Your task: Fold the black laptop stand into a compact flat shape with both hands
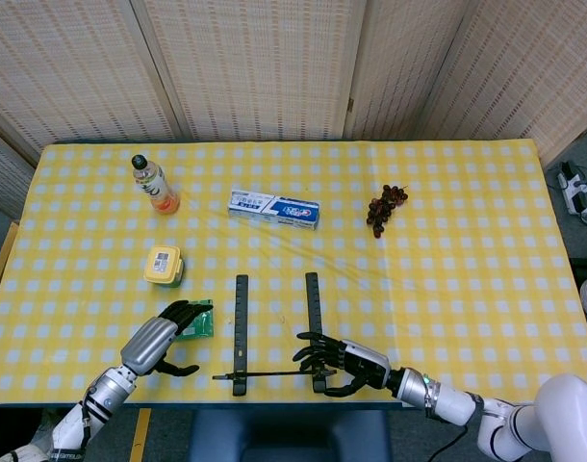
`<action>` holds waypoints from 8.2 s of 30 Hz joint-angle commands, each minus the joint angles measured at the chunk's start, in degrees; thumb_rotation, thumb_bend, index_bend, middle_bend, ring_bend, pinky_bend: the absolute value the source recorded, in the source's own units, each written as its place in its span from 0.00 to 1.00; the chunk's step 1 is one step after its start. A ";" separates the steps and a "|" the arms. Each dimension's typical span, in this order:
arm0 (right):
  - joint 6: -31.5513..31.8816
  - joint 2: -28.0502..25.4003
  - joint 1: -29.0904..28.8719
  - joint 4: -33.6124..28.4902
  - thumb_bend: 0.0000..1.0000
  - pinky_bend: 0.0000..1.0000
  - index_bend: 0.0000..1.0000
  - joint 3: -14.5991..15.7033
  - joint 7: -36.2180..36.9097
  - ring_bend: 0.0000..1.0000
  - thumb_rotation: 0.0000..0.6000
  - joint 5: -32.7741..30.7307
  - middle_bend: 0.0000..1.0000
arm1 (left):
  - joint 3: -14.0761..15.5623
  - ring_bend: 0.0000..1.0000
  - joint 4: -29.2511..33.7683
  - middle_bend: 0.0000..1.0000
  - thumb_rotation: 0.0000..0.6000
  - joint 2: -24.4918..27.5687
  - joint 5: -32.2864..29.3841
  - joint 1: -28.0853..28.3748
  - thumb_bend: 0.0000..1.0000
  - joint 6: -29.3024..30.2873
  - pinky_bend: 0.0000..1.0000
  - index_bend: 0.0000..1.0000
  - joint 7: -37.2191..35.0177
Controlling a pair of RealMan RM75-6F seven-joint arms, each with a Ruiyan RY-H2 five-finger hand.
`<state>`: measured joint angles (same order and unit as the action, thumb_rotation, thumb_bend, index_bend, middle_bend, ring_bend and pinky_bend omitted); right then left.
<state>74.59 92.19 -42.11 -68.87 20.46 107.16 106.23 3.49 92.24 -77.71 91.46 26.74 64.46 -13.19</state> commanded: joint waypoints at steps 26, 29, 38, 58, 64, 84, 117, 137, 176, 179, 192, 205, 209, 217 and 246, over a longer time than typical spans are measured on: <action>1.76 -10.05 -0.98 -14.52 0.26 0.13 0.10 -4.42 -24.49 0.25 1.00 0.67 0.24 | -0.04 0.13 -0.70 0.18 1.00 -8.51 0.50 5.36 0.21 -7.82 0.11 0.07 1.93; 1.49 -10.08 -0.97 -14.68 0.26 0.13 0.10 -4.43 -24.51 0.25 1.00 0.67 0.24 | -0.33 0.14 -1.01 0.18 1.00 -9.29 -0.27 5.47 0.21 -7.96 0.11 0.08 2.04; 0.72 -9.10 -0.70 -14.64 0.26 0.13 0.10 -3.65 -24.14 0.25 1.00 1.38 0.24 | -1.59 0.15 -3.18 0.18 1.00 -10.23 -2.53 5.29 0.21 -7.08 0.11 0.12 3.39; 1.59 -6.42 0.39 -13.15 0.26 0.13 0.10 -2.02 -22.63 0.24 1.00 2.80 0.23 | -4.17 0.16 -5.28 0.19 1.00 -10.61 -4.21 5.61 0.21 -4.78 0.12 0.14 5.80; 1.32 -6.21 0.70 -12.83 0.26 0.13 0.10 -2.46 -22.64 0.24 1.00 1.60 0.23 | -3.75 0.16 -4.60 0.19 1.00 -10.13 -4.17 6.04 0.21 -5.56 0.12 0.16 4.95; 1.08 -7.99 0.18 -14.67 0.26 0.13 0.10 -4.24 -24.25 0.24 1.00 0.58 0.23 | -2.33 0.20 -6.76 0.25 1.00 -10.68 -4.64 6.04 0.22 -6.82 0.15 0.48 0.89; 0.88 -7.45 1.00 -13.73 0.26 0.13 0.10 -3.85 -23.44 0.23 1.00 0.76 0.23 | -1.29 0.23 -7.91 0.30 1.00 -12.29 -4.03 5.18 0.32 -5.96 0.17 0.60 -0.90; 0.77 -7.21 1.25 -12.64 0.26 0.13 0.10 -3.56 -22.61 0.23 1.00 0.75 0.23 | -0.62 0.24 -7.42 0.31 1.00 -12.82 -3.65 4.69 0.36 -5.67 0.17 0.63 0.51; -7.55 -5.78 2.92 -15.57 0.26 0.13 0.10 -3.75 -35.46 0.20 1.00 -3.43 0.17 | 1.49 0.15 -0.76 0.25 1.00 -6.33 -0.73 2.89 0.37 -2.46 0.12 0.24 1.28; -6.69 -4.90 2.60 -14.07 0.26 0.13 0.10 -2.92 -27.73 0.20 1.00 -2.38 0.17 | 1.62 0.15 -0.65 0.25 1.00 -6.19 -0.68 2.80 0.37 -2.53 0.12 0.24 1.38; -3.90 -0.95 3.42 -8.07 0.26 0.13 0.10 -0.61 -6.38 0.20 1.00 -2.11 0.17 | 1.44 0.14 -0.32 0.25 1.00 -6.03 -1.03 2.52 0.37 -2.70 0.12 0.23 1.48; -1.09 -0.75 6.04 -6.38 0.26 0.12 0.09 -2.98 -23.21 0.18 1.00 -1.94 0.16 | 1.26 0.14 -0.18 0.25 1.00 -5.89 -0.85 2.37 0.37 -2.56 0.12 0.23 1.15; -1.50 -1.48 6.34 -8.60 0.26 0.05 0.05 -4.27 -32.22 0.13 1.00 -2.21 0.12 | 1.22 0.14 -0.10 0.25 1.00 -5.80 -0.62 2.31 0.37 -2.33 0.12 0.23 1.07; -2.59 0.17 6.77 -11.46 0.26 0.00 0.00 -7.92 -43.19 0.03 1.00 -4.16 0.03 | 0.44 0.10 0.30 0.21 1.00 -4.72 -0.22 1.89 0.37 -0.47 0.08 0.22 1.59; 0.02 5.61 12.64 -11.28 0.26 0.00 0.00 -25.83 -54.44 0.00 1.00 -22.31 0.00 | -2.81 0.04 1.60 0.14 1.00 -1.45 0.63 -2.00 0.37 8.73 0.01 0.16 7.66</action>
<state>72.11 97.38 -31.35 -80.27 -3.45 51.73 85.61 0.69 93.86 -79.17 92.06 24.73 73.19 -5.54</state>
